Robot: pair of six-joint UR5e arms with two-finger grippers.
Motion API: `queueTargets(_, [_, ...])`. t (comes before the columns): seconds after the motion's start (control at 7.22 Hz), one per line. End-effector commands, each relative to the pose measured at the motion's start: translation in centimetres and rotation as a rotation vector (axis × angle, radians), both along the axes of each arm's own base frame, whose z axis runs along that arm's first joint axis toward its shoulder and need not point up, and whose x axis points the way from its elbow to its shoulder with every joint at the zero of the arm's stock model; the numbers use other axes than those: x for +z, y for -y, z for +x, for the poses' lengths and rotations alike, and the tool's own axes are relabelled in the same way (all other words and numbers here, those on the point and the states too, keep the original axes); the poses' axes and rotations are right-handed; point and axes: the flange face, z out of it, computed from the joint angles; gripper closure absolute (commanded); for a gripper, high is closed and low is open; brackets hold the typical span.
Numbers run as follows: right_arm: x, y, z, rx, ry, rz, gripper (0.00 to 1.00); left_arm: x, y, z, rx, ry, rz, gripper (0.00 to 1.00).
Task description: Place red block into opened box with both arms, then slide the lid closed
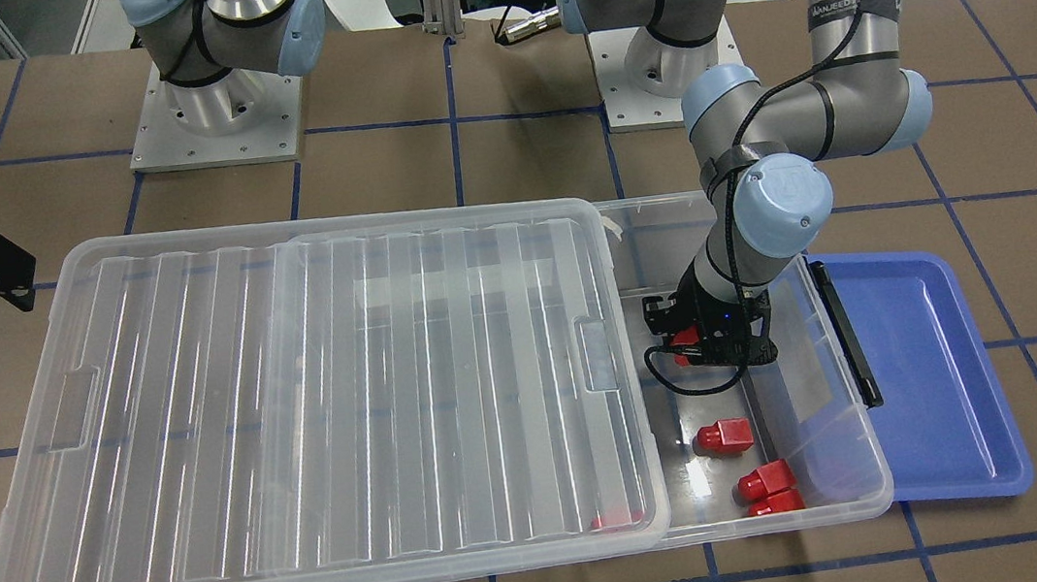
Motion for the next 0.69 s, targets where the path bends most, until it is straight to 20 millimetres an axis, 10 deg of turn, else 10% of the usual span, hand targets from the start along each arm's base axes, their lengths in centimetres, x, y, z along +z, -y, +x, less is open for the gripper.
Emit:
queueTargets(0.0, [-0.2,-0.1,-0.3,-0.001,-0.001,0.010,0.00,0.7,0.3,0.1,0.007,0.006,-0.016,0.20])
queueTargets(0.55, [-0.2,0.1,-0.2,-0.006,0.005,0.000,0.00,9.0,1.3,-0.1,0.029,0.014,-0.026,0.09])
